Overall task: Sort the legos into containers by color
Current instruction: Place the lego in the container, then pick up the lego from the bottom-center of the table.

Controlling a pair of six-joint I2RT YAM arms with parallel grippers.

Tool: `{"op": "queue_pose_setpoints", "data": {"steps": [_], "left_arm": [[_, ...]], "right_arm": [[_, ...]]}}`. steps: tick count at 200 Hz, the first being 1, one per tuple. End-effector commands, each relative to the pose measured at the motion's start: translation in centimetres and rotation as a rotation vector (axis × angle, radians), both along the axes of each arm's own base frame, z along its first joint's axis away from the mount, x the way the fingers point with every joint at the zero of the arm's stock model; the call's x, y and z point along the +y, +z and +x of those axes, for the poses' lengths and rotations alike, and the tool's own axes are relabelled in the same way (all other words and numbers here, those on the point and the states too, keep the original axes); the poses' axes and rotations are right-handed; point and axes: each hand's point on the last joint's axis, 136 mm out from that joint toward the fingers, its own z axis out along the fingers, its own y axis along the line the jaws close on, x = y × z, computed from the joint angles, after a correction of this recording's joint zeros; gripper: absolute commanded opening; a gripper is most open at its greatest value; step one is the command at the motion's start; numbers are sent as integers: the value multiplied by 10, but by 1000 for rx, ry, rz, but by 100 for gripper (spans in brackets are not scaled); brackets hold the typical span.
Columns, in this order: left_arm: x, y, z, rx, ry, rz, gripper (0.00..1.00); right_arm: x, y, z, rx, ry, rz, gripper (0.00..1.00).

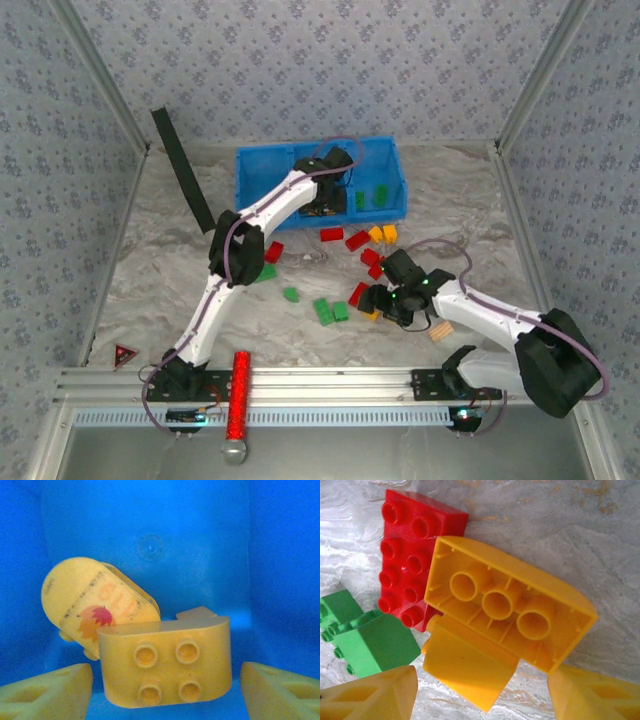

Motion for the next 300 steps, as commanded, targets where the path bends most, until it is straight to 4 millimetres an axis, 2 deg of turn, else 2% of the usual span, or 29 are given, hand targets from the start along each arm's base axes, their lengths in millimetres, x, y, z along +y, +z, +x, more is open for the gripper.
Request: {"op": "queue_pose_setpoints", "data": {"steps": [1, 65, 83, 108, 157, 203, 220, 253, 300], "left_arm": [[3, 44, 0, -67, 0, -36, 78], [8, 117, -5, -178, -19, -97, 78], [12, 133, -10, -200, -26, -108, 78], [18, 147, -17, -228, -32, -120, 79], [23, 158, -29, -235, -39, -146, 79], [29, 168, -34, -255, -50, -144, 79], [31, 171, -34, -263, -49, -140, 79], [33, 169, -37, -257, -47, -144, 79], [34, 160, -40, -234, -46, -147, 79]], "right_arm": [[-2, -1, 8, -18, -23, -30, 69], [1, -6, 14, -22, -1, -51, 56], [1, -7, 13, -12, 11, -57, 56], [1, -2, 12, -22, 21, -59, 62], [-2, -2, 15, -21, 20, -78, 72], [4, -7, 21, -19, 29, -78, 71], [5, -10, 23, -14, 29, -78, 68], [5, -14, 23, -1, 38, -95, 56], [3, -7, 22, -7, 65, -110, 37]]}}
